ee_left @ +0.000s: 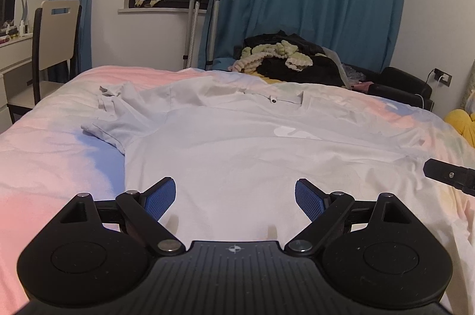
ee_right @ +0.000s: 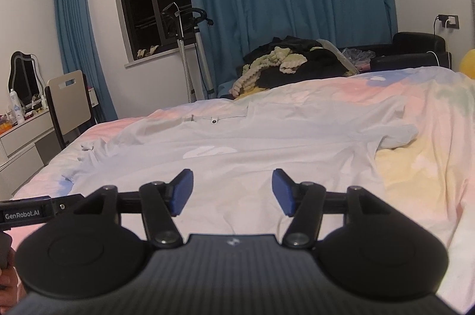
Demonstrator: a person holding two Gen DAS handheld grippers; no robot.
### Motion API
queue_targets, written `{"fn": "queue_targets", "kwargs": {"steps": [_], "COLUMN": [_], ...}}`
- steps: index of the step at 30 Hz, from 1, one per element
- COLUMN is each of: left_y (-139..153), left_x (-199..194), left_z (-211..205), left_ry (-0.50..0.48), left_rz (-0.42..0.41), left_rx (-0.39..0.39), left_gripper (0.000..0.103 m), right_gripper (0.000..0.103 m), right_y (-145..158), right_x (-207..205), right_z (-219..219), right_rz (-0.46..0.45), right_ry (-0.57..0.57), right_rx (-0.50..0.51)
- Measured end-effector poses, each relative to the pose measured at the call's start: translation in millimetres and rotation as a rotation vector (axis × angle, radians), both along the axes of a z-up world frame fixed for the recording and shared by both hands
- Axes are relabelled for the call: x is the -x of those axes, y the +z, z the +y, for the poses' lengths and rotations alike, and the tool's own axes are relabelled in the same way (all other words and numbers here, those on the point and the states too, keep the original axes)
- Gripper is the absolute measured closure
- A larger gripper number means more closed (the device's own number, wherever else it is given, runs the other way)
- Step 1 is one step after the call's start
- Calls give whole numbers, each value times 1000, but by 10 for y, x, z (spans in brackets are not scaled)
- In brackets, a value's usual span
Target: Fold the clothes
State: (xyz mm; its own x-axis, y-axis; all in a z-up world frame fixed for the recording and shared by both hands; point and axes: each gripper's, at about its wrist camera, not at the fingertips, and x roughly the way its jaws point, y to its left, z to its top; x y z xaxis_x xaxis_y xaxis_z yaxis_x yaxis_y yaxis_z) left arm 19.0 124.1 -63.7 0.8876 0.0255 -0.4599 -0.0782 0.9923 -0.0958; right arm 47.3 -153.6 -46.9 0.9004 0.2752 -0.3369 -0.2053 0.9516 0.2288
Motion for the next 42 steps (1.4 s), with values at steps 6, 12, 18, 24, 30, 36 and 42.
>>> {"fn": "queue_targets", "kwargs": {"steps": [6,12,18,24,30,36,42], "left_y": [1,34,93,102,-87,-286,-413], "left_x": [11,-104,-346,-617,-893,-1092,-1365], "left_z": [45,281,611,821,1239,1656,1956], "left_ry": [4,33,116,130,195,314,362], "left_rz": [5,32,59,85,145,144,73], "left_rx": [12,86,145,136,300,429,561], "left_gripper": [12,11,10,10,9,9,9], "right_gripper": [41,36,26,1,0,0,0], "right_y": [-28,-54,-72,-115,-175,-241,-234], "right_x": [-13,-20,-41,-86,-194,-305,-417], "right_z": [5,-8,5,21,13,93,233], "right_rz": [6,16,17,26,82,171,173], "right_ry": [8,2,0,-23,-51,24,87], "right_rx": [4,0,-1,2,-51,-171,-136]}}
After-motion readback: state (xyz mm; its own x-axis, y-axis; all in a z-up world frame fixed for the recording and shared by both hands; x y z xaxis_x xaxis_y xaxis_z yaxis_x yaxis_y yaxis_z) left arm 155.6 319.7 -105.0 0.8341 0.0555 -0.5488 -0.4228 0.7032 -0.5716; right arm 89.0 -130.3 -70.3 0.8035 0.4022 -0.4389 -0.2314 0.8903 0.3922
